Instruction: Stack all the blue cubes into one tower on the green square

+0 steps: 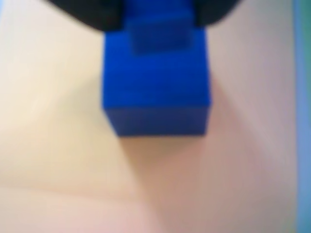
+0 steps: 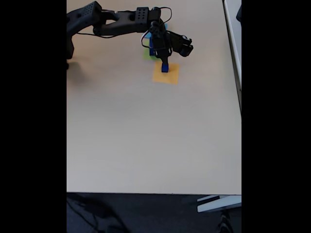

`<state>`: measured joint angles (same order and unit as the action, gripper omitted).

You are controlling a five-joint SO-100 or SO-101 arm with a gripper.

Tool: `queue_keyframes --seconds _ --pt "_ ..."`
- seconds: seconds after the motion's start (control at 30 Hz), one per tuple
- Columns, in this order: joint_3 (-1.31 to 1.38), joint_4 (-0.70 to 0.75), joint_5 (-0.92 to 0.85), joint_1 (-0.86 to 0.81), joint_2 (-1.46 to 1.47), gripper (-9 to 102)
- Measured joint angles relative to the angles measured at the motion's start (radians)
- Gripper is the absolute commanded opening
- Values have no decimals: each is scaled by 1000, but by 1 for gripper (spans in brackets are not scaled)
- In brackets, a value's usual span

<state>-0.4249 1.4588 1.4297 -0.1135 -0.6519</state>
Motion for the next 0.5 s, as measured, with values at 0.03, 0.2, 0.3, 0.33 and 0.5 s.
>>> queue_keyframes --seconds 0.03,0.2,0.3,0.33,0.5 --pt "0 -2 0 0 3 0" --pt "21 -9 0 0 32 0" --pt "25 -9 0 0 34 0" --pt "26 -9 0 0 34 0" --pt "28 -9 0 0 34 1"
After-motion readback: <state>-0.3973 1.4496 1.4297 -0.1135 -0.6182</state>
